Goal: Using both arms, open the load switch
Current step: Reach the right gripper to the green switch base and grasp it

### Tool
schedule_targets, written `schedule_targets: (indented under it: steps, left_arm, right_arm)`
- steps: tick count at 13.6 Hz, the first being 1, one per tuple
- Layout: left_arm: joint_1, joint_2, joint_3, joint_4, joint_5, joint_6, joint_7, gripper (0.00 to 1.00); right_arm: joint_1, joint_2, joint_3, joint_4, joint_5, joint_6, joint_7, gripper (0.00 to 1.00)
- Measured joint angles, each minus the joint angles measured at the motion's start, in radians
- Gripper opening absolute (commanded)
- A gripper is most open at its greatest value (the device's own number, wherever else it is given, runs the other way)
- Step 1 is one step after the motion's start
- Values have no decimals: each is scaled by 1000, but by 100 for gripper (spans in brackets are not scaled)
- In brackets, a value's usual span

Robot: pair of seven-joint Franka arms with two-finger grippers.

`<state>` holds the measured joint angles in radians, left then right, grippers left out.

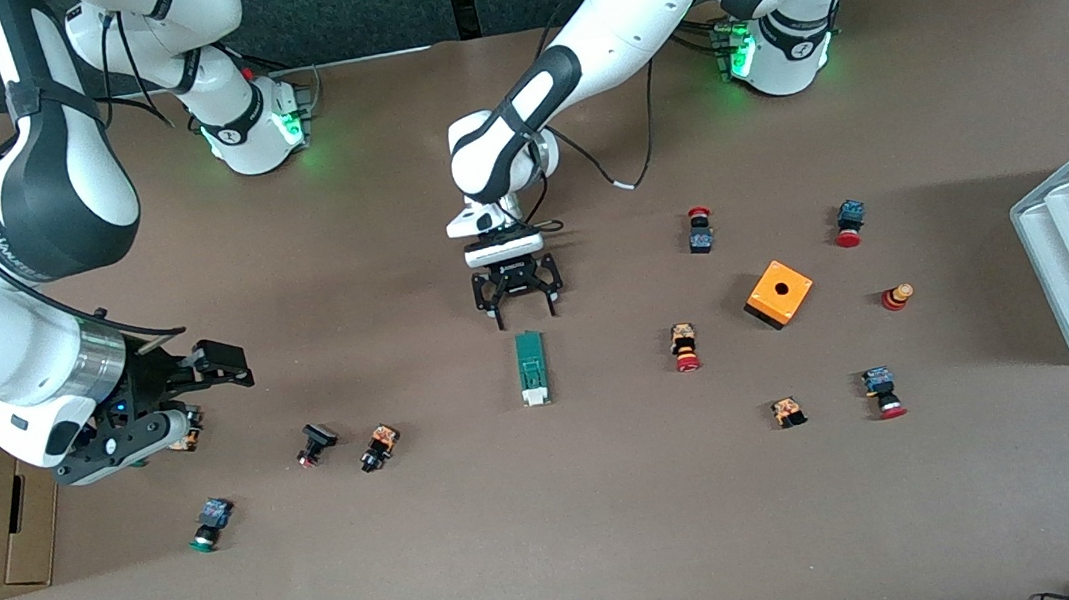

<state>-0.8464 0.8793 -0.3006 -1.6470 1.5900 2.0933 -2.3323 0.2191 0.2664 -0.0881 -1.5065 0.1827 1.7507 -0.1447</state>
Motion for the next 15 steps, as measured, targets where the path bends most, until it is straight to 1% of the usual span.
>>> schedule_targets:
  steps: [4,6,8,13,15]
  left_arm:
    - [-3,20,0,0,50,-22,-54,98]
    - [-4,36,0,0,98,-30,-96,98]
    - [-7,39,0,0,111,-39,-112,97]
    - [-8,41,0,1,115,-42,-113,91]
    - [-8,41,0,1,116,-43,-113,87]
  right_arm:
    - [9,1,8,0,5,10,1,100]
    - [38,9,12,-1,10,44,1,100]
    - [71,28,13,-2,10,81,1,100]
    - [117,85,13,-4,10,131,-7,100]
    - [140,105,13,-4,10,135,-66,100]
